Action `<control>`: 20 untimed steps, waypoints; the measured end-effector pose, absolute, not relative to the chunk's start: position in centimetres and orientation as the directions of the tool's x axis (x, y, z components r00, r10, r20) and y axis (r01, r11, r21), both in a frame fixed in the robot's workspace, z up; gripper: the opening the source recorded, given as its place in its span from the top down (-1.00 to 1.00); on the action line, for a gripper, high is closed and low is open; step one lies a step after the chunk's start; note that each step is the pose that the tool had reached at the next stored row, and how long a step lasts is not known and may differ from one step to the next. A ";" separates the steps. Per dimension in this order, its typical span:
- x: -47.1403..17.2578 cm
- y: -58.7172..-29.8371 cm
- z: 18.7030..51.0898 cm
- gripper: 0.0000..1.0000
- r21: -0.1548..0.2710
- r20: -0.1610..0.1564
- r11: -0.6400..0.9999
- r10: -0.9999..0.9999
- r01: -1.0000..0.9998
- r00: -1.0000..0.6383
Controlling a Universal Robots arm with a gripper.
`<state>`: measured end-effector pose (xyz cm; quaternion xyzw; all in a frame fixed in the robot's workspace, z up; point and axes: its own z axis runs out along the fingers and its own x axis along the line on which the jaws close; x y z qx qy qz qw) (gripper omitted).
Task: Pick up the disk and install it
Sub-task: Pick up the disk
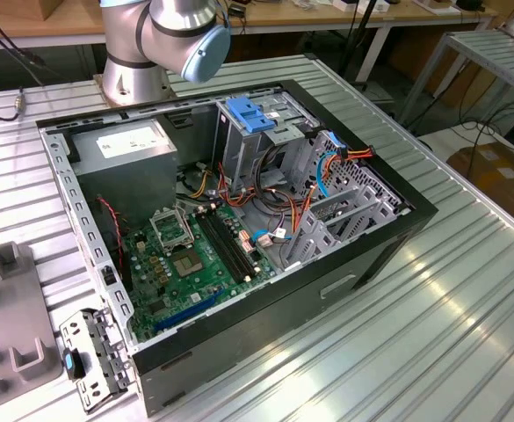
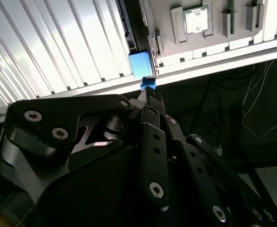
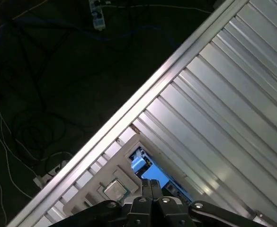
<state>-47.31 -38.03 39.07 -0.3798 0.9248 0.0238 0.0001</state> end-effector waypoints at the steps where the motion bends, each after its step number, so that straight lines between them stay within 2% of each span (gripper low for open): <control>1: -47.3 -38.0 39.1 0.79 0.044 -0.018 0.706 -0.707 -0.707 -0.707; 13: -47.0 -38.0 38.6 0.79 0.042 -0.016 0.567 -0.823 -0.823 -0.568; 20: -46.8 -38.0 38.6 0.79 0.042 -0.016 0.554 -0.832 -0.832 -0.555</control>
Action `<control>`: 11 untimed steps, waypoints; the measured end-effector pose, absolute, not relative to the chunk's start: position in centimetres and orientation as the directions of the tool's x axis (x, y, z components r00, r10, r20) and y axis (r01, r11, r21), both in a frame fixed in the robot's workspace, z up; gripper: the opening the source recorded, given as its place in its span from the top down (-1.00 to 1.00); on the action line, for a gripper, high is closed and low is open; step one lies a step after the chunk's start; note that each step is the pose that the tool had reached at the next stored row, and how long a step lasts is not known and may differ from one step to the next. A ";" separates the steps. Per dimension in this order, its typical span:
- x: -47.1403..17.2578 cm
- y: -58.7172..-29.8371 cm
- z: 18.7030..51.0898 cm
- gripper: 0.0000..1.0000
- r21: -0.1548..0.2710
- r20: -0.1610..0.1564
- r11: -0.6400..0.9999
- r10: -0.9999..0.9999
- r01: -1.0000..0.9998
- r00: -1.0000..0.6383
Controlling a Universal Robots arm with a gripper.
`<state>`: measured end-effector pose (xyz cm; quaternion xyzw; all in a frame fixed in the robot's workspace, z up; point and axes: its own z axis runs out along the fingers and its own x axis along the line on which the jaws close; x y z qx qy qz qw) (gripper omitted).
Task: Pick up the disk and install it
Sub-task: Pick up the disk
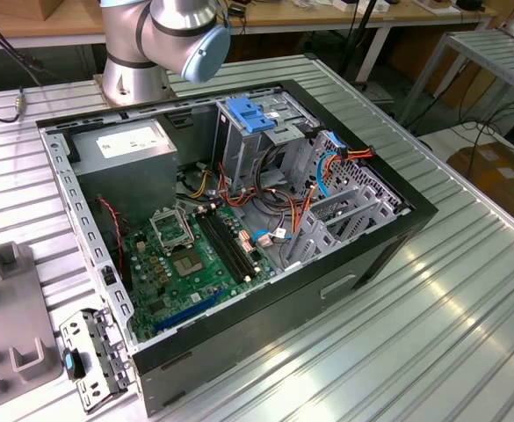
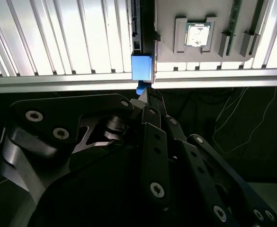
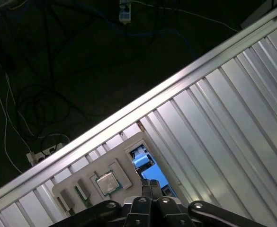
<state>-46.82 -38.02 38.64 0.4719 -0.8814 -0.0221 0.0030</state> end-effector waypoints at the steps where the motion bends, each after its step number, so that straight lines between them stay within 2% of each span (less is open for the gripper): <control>1: -46.8 -38.0 38.6 0.79 0.042 -0.016 0.554 -0.832 -0.832 -0.555; 7: -46.8 -38.0 38.6 0.77 0.042 -0.016 0.553 -0.832 -0.832 -0.554; 8: -46.8 -38.0 38.6 0.65 0.042 -0.016 0.553 -0.832 -0.832 -0.554; 11: -46.8 -38.0 38.6 0.65 0.042 -0.016 0.553 -0.832 -0.832 -0.554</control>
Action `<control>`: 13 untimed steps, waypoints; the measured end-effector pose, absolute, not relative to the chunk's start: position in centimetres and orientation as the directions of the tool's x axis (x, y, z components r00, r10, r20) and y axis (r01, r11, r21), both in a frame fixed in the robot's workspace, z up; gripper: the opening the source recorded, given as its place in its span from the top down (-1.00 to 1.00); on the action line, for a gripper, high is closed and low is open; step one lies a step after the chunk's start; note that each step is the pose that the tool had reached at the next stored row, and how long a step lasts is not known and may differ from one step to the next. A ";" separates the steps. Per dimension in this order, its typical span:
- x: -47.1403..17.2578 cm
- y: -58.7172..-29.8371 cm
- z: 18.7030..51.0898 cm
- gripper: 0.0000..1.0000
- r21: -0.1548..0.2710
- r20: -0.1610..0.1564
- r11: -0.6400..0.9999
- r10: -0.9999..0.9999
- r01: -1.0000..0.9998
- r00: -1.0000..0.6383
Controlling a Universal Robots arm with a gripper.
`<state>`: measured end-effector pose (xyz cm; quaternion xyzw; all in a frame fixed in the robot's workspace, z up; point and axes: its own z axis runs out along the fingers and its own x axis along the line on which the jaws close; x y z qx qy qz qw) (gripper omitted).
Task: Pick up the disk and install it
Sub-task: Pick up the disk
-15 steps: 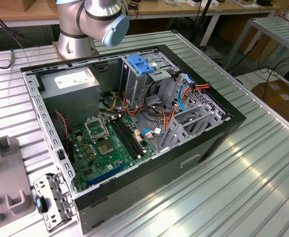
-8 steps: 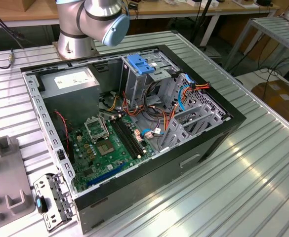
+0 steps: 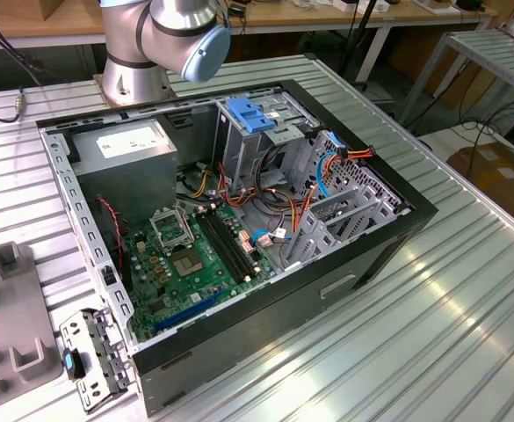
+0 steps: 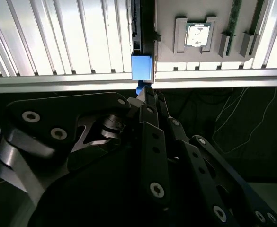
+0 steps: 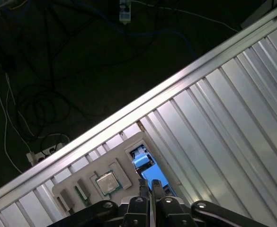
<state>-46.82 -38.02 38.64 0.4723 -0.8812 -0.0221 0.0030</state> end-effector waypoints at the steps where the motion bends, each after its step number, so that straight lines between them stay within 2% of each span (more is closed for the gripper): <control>1: -46.8 -38.0 38.6 0.65 0.042 -0.016 0.552 -0.833 -0.833 -0.553; 13: -46.8 -38.0 38.6 0.65 0.042 -0.016 0.549 -0.835 -0.835 -0.550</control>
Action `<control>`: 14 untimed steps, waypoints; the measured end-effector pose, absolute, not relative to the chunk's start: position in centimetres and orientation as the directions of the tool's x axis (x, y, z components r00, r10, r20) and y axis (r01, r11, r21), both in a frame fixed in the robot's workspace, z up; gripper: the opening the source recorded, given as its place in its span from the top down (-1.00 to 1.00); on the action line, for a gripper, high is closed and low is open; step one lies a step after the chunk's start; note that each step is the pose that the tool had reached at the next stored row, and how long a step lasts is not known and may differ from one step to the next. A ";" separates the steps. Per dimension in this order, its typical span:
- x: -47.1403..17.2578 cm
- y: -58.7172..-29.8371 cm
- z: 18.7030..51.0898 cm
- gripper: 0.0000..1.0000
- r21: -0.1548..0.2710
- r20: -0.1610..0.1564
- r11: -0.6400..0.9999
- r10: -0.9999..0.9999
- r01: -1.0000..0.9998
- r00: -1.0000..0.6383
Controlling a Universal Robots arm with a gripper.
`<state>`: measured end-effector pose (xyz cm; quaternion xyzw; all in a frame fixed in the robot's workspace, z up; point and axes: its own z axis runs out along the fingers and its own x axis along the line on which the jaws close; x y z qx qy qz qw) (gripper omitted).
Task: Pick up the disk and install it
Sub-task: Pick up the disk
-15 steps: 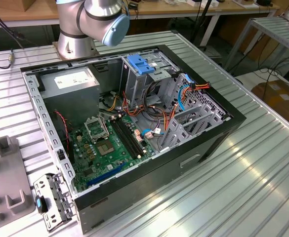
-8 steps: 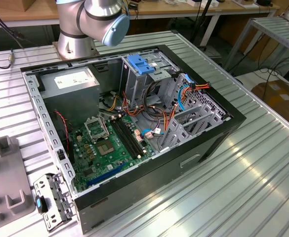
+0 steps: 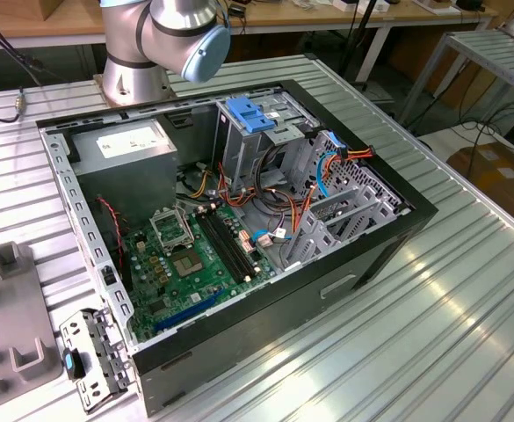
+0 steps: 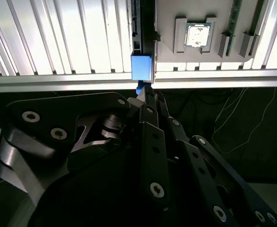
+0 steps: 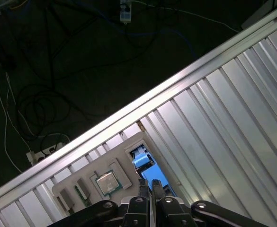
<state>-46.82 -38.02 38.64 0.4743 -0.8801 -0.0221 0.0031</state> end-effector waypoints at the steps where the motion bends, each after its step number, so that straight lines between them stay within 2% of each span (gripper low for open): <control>1: -46.8 -38.0 38.6 0.65 0.042 -0.016 0.549 -0.835 -0.835 -0.550; 5: -46.8 -38.0 38.6 0.65 0.042 -0.016 0.541 -0.840 -0.840 -0.542; 14: -46.8 -38.0 38.6 0.65 0.042 -0.016 0.360 -0.932 -0.932 -0.361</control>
